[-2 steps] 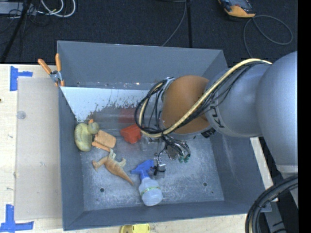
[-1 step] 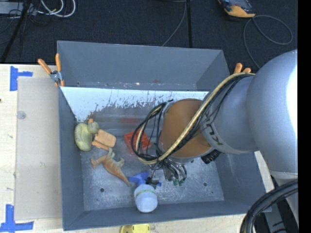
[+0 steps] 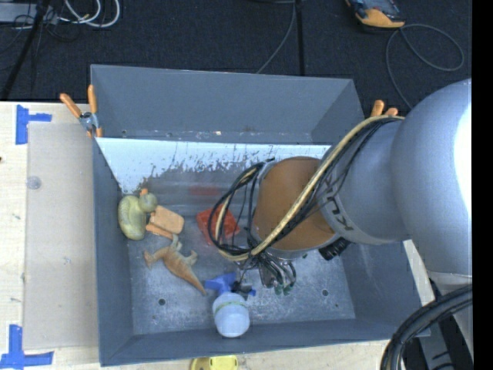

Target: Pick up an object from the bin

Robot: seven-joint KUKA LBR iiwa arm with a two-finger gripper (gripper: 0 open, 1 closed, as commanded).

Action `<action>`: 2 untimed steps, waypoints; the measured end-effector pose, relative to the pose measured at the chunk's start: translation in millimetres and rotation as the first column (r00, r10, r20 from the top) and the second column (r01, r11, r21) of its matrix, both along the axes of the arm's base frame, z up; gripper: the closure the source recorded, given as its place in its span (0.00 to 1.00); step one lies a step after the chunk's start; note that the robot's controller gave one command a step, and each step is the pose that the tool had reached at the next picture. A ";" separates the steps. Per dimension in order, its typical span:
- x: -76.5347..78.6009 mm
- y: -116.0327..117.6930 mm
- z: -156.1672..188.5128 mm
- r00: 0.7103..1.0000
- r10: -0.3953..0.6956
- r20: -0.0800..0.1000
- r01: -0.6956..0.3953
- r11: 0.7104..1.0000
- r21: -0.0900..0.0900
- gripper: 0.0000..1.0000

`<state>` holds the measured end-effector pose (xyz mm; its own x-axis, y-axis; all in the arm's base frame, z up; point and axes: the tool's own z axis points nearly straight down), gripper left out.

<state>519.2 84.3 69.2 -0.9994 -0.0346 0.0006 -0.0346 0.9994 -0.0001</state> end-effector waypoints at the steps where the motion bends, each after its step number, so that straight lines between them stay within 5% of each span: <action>1: -1.2 1.4 46.3 1.000 -0.029 -0.008 0.029 1.000 -0.001 1.00; 2: 4.0 4.9 107.0 0.999 -0.040 -0.005 0.040 0.999 -0.001 1.00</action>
Offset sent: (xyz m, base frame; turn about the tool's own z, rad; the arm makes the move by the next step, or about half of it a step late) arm 0.0106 0.0106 0.1876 0.0563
